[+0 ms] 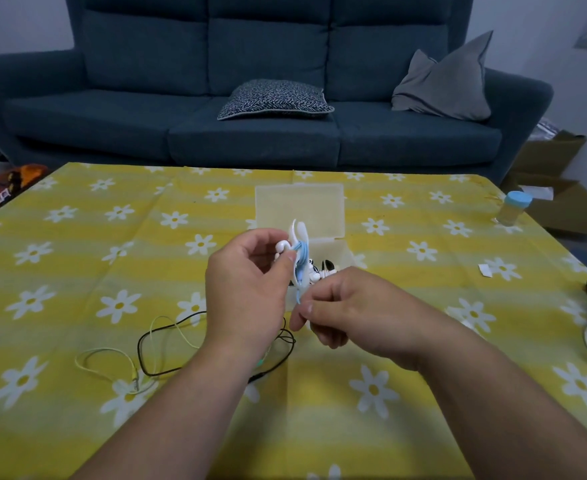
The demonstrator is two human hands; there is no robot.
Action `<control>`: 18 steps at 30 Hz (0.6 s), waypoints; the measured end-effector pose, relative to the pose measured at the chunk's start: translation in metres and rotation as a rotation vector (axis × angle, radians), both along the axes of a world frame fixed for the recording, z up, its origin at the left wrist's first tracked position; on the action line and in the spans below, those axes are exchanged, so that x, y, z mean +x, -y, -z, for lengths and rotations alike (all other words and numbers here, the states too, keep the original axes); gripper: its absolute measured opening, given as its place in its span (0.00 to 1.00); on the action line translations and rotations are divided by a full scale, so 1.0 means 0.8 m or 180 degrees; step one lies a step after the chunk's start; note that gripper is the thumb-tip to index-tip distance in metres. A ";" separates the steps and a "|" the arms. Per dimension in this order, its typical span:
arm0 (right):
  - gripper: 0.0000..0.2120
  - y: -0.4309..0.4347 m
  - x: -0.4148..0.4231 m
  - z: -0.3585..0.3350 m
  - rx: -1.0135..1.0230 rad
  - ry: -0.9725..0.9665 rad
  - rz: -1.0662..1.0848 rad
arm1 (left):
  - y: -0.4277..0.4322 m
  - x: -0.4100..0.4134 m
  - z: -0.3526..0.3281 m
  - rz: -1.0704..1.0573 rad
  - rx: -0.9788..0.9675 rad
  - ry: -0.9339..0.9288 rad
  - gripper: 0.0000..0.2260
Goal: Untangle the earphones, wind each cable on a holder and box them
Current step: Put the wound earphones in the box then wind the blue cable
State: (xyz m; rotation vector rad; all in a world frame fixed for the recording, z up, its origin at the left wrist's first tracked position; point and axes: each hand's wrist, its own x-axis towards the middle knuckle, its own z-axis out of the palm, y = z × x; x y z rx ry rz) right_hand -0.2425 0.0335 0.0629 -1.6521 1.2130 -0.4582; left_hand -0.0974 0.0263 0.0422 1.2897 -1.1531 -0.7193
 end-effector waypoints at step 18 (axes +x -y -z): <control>0.11 0.014 -0.036 -0.024 -0.0804 0.0493 0.0834 | -0.004 0.001 0.000 0.1264 0.0080 0.0877 0.09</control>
